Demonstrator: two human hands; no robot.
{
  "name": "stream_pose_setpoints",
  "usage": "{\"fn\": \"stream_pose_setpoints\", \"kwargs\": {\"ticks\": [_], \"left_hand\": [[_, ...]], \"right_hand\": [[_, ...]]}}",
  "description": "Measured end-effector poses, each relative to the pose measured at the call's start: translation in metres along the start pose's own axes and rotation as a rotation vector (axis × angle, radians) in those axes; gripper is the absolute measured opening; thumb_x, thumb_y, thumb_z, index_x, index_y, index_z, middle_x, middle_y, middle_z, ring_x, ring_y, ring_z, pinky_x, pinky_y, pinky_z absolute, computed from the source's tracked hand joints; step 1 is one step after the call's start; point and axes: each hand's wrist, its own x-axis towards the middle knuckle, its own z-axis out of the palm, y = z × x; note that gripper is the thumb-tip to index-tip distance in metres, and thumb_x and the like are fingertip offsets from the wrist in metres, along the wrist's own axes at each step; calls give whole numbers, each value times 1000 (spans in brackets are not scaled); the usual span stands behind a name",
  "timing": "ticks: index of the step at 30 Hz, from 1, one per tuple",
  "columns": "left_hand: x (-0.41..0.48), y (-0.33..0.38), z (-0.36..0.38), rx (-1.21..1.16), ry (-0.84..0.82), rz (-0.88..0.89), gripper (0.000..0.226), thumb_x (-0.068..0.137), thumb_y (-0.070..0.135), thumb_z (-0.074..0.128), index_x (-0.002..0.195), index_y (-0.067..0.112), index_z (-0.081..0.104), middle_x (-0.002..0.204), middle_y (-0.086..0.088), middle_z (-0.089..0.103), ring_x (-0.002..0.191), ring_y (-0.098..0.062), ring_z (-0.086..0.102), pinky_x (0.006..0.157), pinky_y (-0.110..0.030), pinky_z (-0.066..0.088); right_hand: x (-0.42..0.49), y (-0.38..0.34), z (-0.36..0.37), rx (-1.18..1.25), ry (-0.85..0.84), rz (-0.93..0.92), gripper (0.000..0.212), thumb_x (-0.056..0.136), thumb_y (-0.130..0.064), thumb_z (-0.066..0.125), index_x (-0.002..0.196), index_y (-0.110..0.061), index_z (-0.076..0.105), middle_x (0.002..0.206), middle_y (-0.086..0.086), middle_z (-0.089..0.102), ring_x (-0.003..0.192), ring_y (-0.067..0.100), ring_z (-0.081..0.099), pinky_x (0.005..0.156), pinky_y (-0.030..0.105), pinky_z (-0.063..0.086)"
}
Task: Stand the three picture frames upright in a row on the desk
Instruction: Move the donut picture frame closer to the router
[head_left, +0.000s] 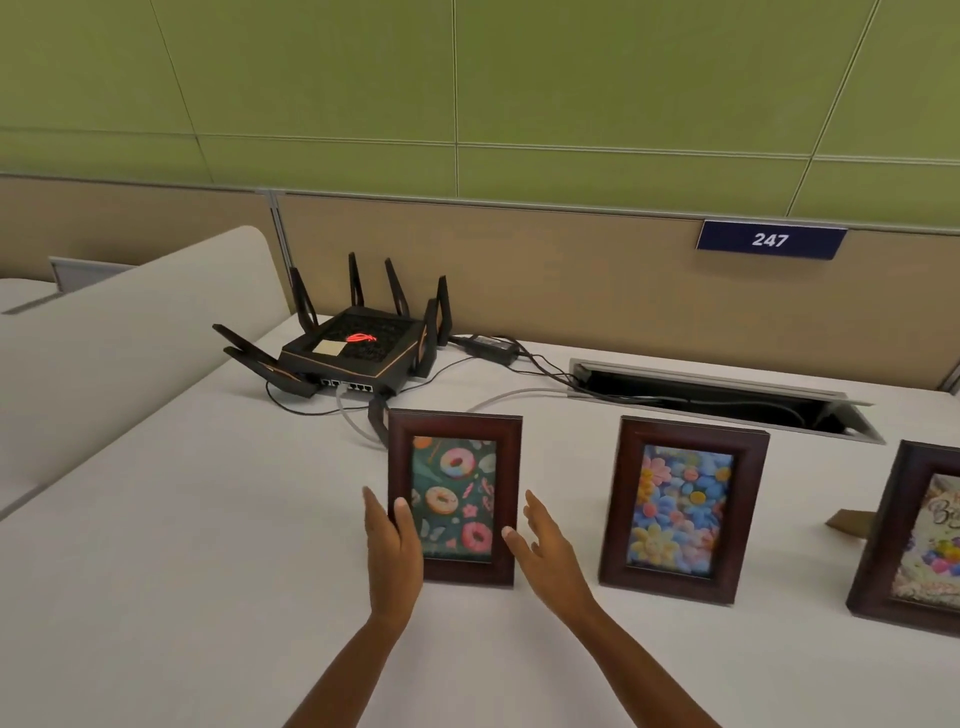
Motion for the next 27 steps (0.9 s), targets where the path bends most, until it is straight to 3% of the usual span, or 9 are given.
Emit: {"fn": "stream_pose_setpoints", "kwargs": {"ticks": [3, 6, 8, 11, 16, 19, 23, 25, 27], "left_hand": [[2, -13, -12, -34, -110, -7, 50, 99, 25, 25, 147, 12, 17, 152, -10, 30, 139, -26, 33, 107, -30, 34], [7, -22, -20, -55, -234, 13, 44, 99, 23, 26, 142, 12, 31, 140, -11, 47, 127, -24, 48, 98, -26, 43], [14, -24, -23, -53, -298, 31, 39, 99, 22, 28, 134, 12, 41, 128, -9, 57, 116, -20, 56, 91, -19, 51], [23, -22, -29, -46, -349, 65, 24, 99, 17, 31, 113, 16, 50, 105, -3, 63, 96, -12, 63, 70, -1, 49], [44, -17, -42, -123, -419, 100, 26, 99, 16, 32, 87, 31, 50, 90, 10, 64, 88, -12, 64, 72, -16, 55], [64, -8, -54, -241, -439, 53, 32, 100, 21, 26, 88, 30, 54, 92, 4, 66, 87, -4, 65, 70, -14, 55], [100, 4, -75, -366, -510, -30, 52, 100, 33, 14, 87, 22, 63, 75, 8, 72, 64, 1, 71, 57, -13, 56], [118, 7, -87, -428, -541, -73, 58, 97, 42, 9, 91, 23, 64, 73, 10, 75, 67, -5, 72, 60, -19, 59], [133, 9, -100, -481, -538, -124, 60, 95, 48, 6, 98, 24, 61, 85, 5, 73, 77, -13, 71, 67, -27, 59]], "right_hand": [[-2, 2, 17, 54, 30, -13, 55, 91, -21, 50, 139, -15, 25, 143, 4, 41, 132, 18, 39, 111, 37, 35], [-2, 3, 32, 83, 86, 10, 50, 92, -16, 47, 137, -15, 26, 129, -2, 47, 117, 13, 48, 91, 9, 43], [0, 2, 39, 118, 138, 14, 48, 92, -14, 47, 135, -14, 29, 122, -1, 50, 107, 12, 52, 74, -1, 45], [2, -2, 45, 215, 208, 2, 35, 90, -8, 49, 122, -17, 38, 108, -1, 57, 94, 10, 58, 67, 3, 51], [9, -18, 53, 317, 266, -50, 30, 88, -5, 50, 114, -17, 41, 101, -8, 57, 97, 15, 59, 66, 11, 56], [19, -34, 61, 341, 249, -80, 29, 89, -4, 49, 114, -15, 41, 101, -6, 58, 95, 12, 59, 64, 12, 56], [35, -55, 76, 387, 212, -120, 28, 88, -2, 51, 113, -11, 44, 103, 0, 60, 94, 10, 61, 63, 13, 56], [45, -66, 90, 406, 184, -133, 26, 87, -3, 53, 109, -15, 47, 104, 2, 61, 95, 13, 62, 65, 16, 56], [56, -76, 105, 420, 147, -144, 24, 86, -5, 54, 105, -19, 49, 105, 3, 62, 95, 14, 63, 66, 17, 57]]}}
